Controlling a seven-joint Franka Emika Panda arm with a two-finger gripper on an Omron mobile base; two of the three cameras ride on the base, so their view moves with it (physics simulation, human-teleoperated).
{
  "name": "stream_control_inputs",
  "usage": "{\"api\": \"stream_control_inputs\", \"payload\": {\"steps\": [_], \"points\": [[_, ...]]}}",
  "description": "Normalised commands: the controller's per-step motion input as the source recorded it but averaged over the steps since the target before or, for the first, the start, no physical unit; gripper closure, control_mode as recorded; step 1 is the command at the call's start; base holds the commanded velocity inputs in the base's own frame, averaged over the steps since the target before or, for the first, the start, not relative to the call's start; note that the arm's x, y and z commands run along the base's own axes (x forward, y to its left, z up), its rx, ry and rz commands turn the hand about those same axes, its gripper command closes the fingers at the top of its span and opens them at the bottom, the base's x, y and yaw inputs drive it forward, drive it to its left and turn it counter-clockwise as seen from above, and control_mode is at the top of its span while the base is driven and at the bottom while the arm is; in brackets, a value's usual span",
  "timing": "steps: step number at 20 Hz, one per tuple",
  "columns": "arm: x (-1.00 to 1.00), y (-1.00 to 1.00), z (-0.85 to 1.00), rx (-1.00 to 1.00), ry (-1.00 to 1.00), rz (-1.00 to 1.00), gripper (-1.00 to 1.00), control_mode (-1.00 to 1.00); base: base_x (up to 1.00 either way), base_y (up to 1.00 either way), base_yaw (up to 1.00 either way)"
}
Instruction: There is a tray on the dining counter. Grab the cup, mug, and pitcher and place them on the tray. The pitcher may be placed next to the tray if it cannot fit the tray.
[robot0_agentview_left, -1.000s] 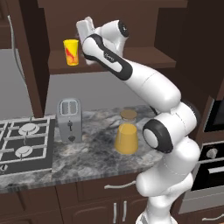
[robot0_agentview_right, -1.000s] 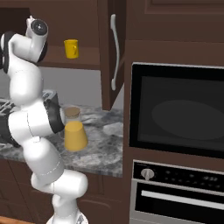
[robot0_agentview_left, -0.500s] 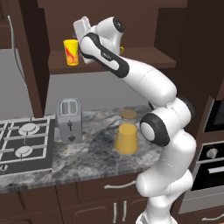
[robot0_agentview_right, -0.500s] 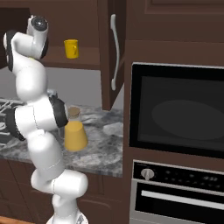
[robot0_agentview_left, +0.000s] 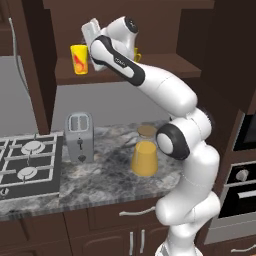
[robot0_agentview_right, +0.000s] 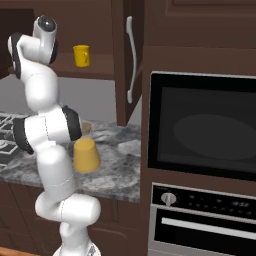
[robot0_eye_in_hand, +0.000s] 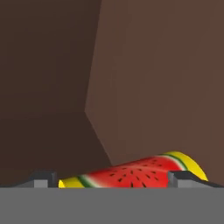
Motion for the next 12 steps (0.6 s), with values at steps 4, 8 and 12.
{"api": "stream_control_inputs", "payload": {"steps": [4,8,12], "points": [[0.00,0.23,0.00,-0.02,0.06,0.05,-1.00,-1.00,0.00,0.00,0.00],[0.00,0.20,0.00,0.00,0.01,0.05,-1.00,-1.00,0.00,0.00,0.00],[0.00,0.01,-0.03,0.00,0.06,0.03,-1.00,-1.00,0.00,0.00,0.00]]}}
